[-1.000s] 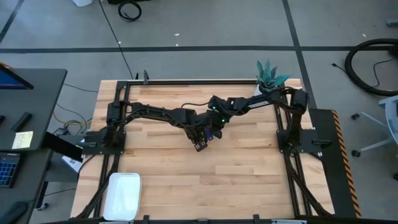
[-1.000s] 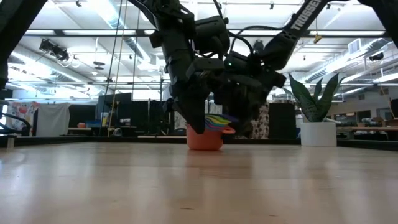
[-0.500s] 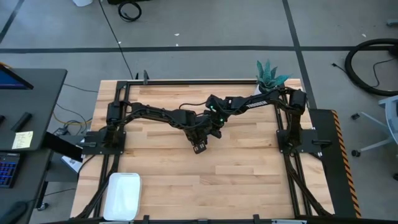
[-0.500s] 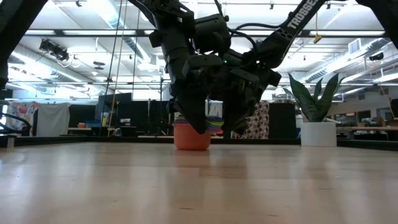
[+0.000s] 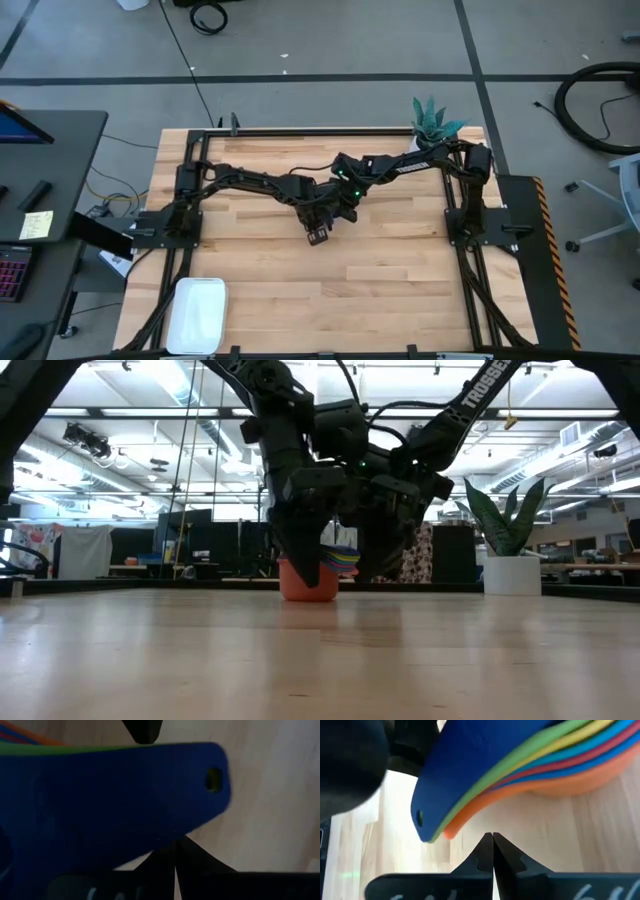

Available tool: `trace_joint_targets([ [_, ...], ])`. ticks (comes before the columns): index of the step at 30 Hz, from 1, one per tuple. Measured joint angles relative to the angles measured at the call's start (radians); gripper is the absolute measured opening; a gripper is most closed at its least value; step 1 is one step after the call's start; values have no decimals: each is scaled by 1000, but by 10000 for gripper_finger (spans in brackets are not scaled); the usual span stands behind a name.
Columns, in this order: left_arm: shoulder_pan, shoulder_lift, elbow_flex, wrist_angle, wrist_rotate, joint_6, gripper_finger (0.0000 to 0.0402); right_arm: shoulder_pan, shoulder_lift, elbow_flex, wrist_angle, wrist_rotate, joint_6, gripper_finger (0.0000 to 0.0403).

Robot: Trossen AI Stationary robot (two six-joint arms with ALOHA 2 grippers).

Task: Nest measuring cups in basket
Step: Adjust the nested measuring cup

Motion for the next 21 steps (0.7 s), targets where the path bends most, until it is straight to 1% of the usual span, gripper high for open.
trace_joint_targets([
  [10,19,17,0,24,-8,12,1,3,1,-2,12,-6,16,4],
  [17,19,17,0,25,-6,30,1,0,1,-2,10,-12,-13,4],
  [21,19,17,0,27,-3,38,1,-1,1,-2,5,-52,-16,4],
])
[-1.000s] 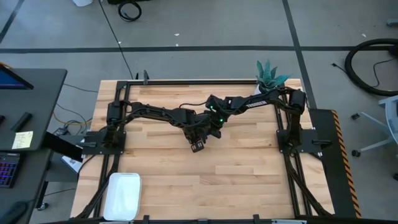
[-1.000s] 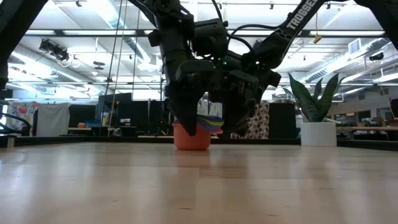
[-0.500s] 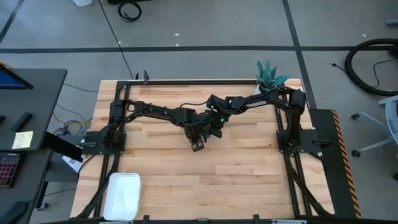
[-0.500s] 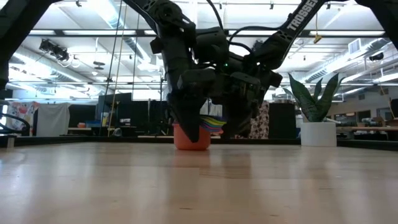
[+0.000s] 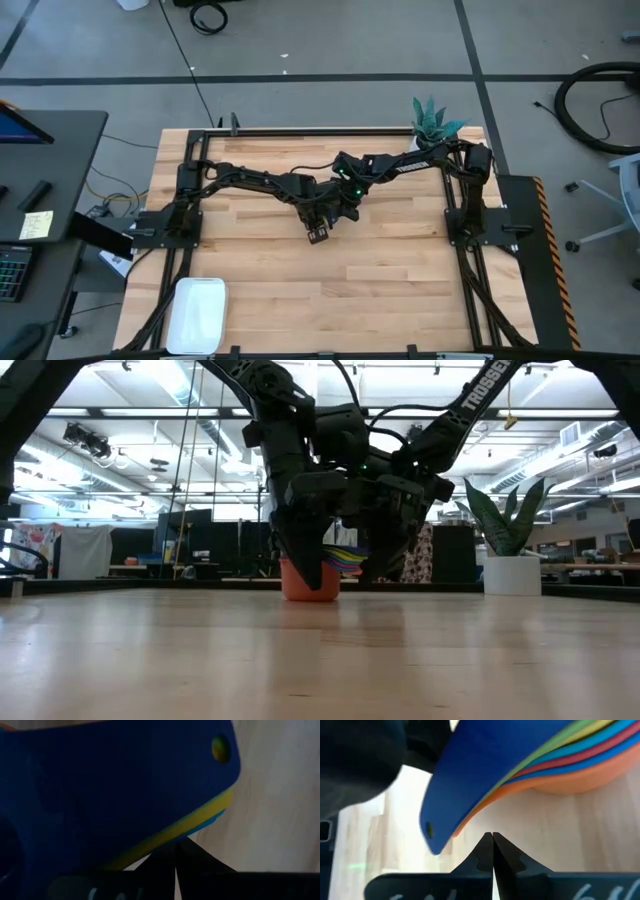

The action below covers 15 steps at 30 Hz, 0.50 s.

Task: Nest measuring cups in basket
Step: Adjust the nested measuring cup

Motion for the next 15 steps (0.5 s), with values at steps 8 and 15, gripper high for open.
trace_joint_targets([
  [8,-4,-2,0,2,68,53,1,-2,0,0,-18,-64,-62,4],
  [15,-7,-1,0,-8,78,163,0,-4,0,-2,-51,-104,-170,4],
])
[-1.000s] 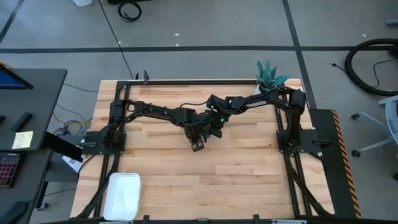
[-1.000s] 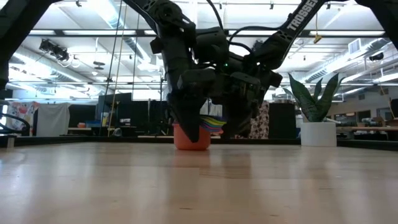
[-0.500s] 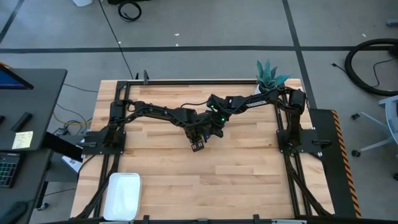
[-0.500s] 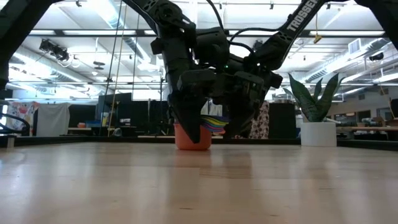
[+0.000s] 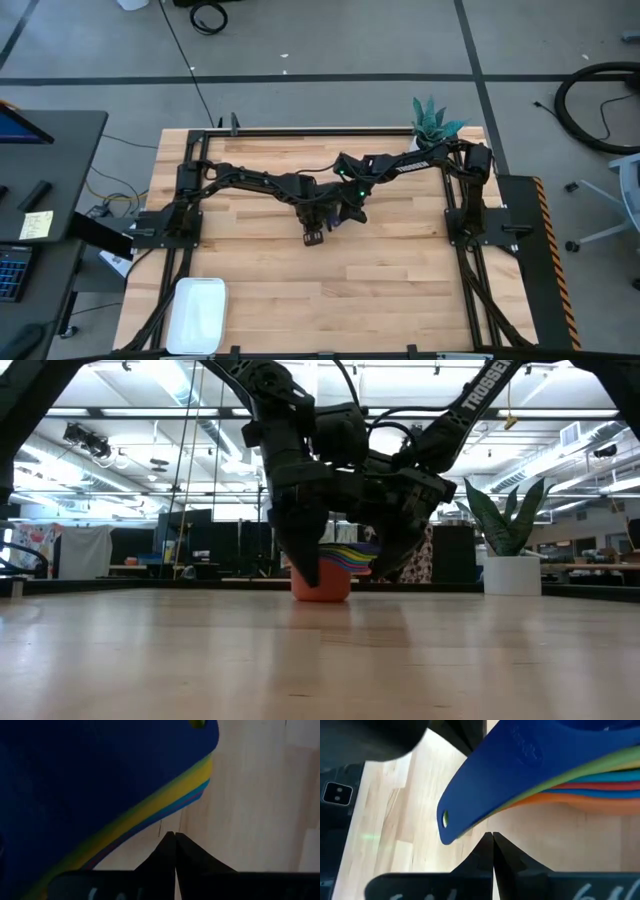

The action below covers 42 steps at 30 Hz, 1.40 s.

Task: Nest measuring cups in basket
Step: Adjust the nested measuring cup, then put the nested measuring cups into the white bin

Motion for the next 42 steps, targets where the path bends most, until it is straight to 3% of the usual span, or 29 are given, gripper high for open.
trace_joint_targets([
  [6,3,-19,9,-78,-8,11,0,-42,-4,14,-83,63,-7,4],
  [16,-4,-87,7,-84,-35,-233,0,-53,-4,39,-95,49,123,4],
  [32,-16,-93,2,-8,-60,-195,0,-13,-2,31,-26,25,108,4],
  [42,-20,-178,4,-199,-64,-202,0,-60,-2,39,-67,-8,100,13],
])
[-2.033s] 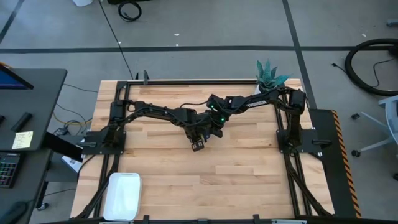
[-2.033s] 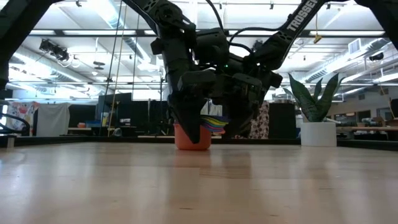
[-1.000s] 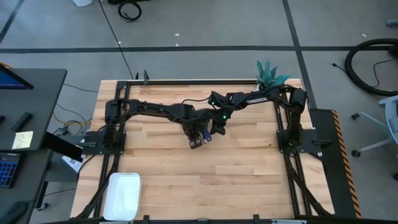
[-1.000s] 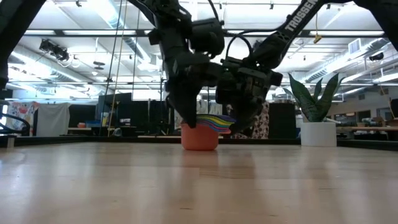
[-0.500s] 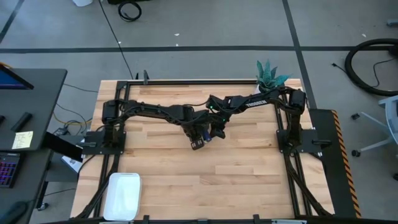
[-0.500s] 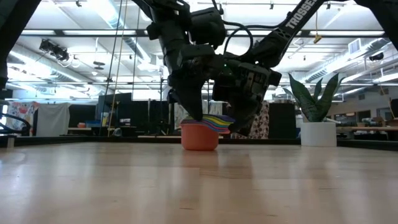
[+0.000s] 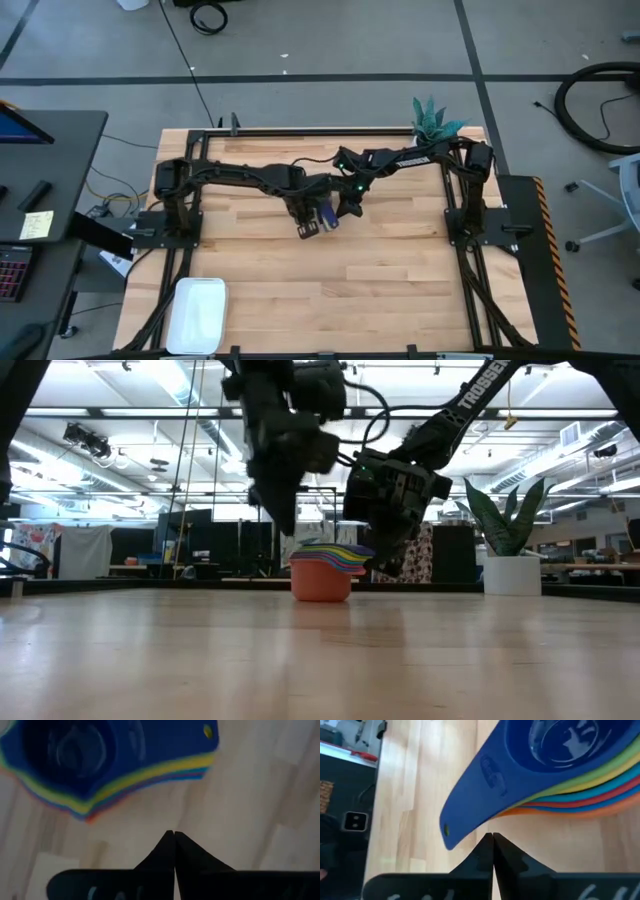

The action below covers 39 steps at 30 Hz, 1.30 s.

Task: Nest measuring cups in basket
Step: Put the nested measuring cups into the white bin

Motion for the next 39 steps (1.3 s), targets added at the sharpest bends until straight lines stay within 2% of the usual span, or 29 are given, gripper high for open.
trace_joint_targets([
  [11,-9,-152,0,-85,-9,-51,0,-50,0,-3,-55,-19,43,70],
  [19,-16,-182,0,-136,-16,-57,2,-63,0,-3,-90,-22,36,134],
  [22,-16,-182,0,-147,-16,-57,3,-63,0,-3,-83,-87,36,157],
  [25,-16,-182,0,-156,-16,-57,4,-64,0,-3,-72,-207,42,172],
  [28,-16,-183,0,-167,-16,-58,4,-63,0,-3,-51,-296,42,180],
  [35,-16,-183,0,-186,-17,-141,5,-69,0,-3,-36,-252,44,178],
  [39,-16,-183,0,-232,-20,-202,3,-89,0,-4,-36,-348,43,174],
])
